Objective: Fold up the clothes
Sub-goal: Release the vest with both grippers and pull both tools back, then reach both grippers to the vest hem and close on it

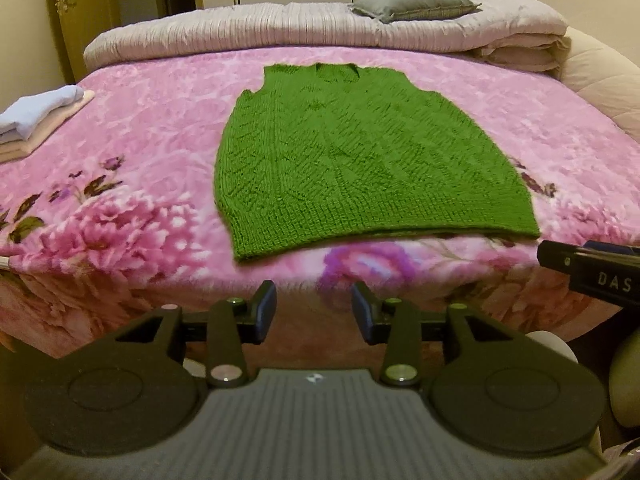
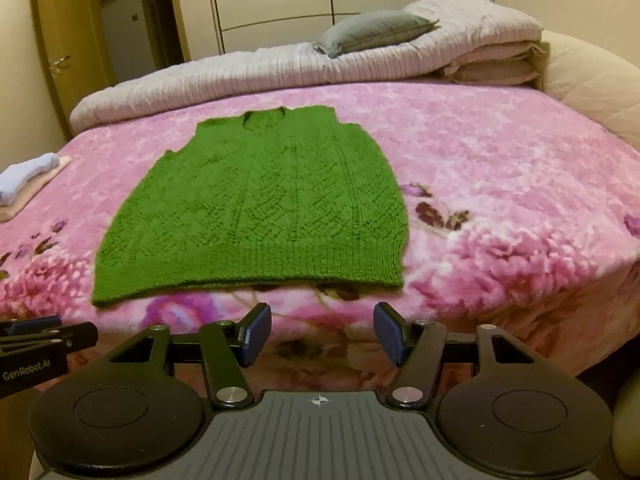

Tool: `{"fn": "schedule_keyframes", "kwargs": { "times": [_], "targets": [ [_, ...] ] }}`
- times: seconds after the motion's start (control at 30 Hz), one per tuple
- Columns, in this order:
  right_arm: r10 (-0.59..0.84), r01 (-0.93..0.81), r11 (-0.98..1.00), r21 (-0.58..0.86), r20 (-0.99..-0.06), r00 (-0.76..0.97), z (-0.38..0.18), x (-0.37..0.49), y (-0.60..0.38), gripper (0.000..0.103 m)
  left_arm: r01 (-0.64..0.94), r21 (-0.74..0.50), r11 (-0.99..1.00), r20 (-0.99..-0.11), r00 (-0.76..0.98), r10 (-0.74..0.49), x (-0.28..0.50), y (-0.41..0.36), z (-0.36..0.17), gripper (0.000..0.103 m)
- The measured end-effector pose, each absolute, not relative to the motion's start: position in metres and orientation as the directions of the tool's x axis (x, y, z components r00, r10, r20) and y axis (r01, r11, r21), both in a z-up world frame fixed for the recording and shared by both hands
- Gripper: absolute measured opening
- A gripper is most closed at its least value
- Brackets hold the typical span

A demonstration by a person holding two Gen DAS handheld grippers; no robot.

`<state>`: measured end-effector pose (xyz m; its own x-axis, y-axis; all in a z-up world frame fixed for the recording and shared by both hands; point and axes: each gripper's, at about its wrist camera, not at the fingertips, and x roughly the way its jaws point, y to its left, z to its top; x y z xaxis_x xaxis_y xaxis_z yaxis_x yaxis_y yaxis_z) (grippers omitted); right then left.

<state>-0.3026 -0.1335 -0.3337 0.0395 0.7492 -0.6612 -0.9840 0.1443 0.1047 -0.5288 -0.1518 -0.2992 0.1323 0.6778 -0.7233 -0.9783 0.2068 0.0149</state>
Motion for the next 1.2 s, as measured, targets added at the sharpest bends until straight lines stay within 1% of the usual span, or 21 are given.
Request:
{"fn": "schedule_keyframes", "kwargs": {
  "times": [0.37, 0.67, 0.87, 0.93, 1.1, 1.2],
  "targets": [
    [0.790, -0.988, 0.120, 0.099, -0.612, 0.035, -0.315, -0.310, -0.153, 0.061, -0.976, 0.012, 0.219, -0.697, 0.149, 0.701, -0.530, -0.170, -0.288, 0.040],
    [0.810, -0.992, 0.103, 0.077, -0.585, 0.039, -0.301, -0.315, -0.148, 0.061, -0.977, 0.002, 0.214, -0.668, 0.158, 0.727, -0.538, -0.162, -0.274, 0.040],
    [0.810, -0.991, 0.114, 0.071, -0.584, 0.051, -0.291, -0.313, -0.126, 0.061, -0.977, -0.024, 0.212, -0.654, 0.175, 0.736, -0.541, -0.132, -0.263, 0.042],
    [0.805, -0.990, 0.121, 0.069, -0.590, 0.057, -0.290, -0.309, -0.116, 0.061, -0.976, -0.030, 0.217, -0.655, 0.183, 0.733, -0.540, -0.118, -0.262, 0.044],
    [0.783, -0.989, 0.131, 0.072, -0.619, 0.059, -0.292, -0.297, -0.083, 0.061, -0.971, -0.057, 0.233, -0.661, 0.211, 0.720, -0.539, -0.081, -0.262, 0.048],
    [0.759, -0.989, 0.123, 0.080, -0.649, 0.042, -0.299, -0.282, -0.058, 0.061, -0.966, -0.086, 0.244, -0.672, 0.237, 0.702, -0.542, -0.050, -0.267, 0.048]
  ]
}}
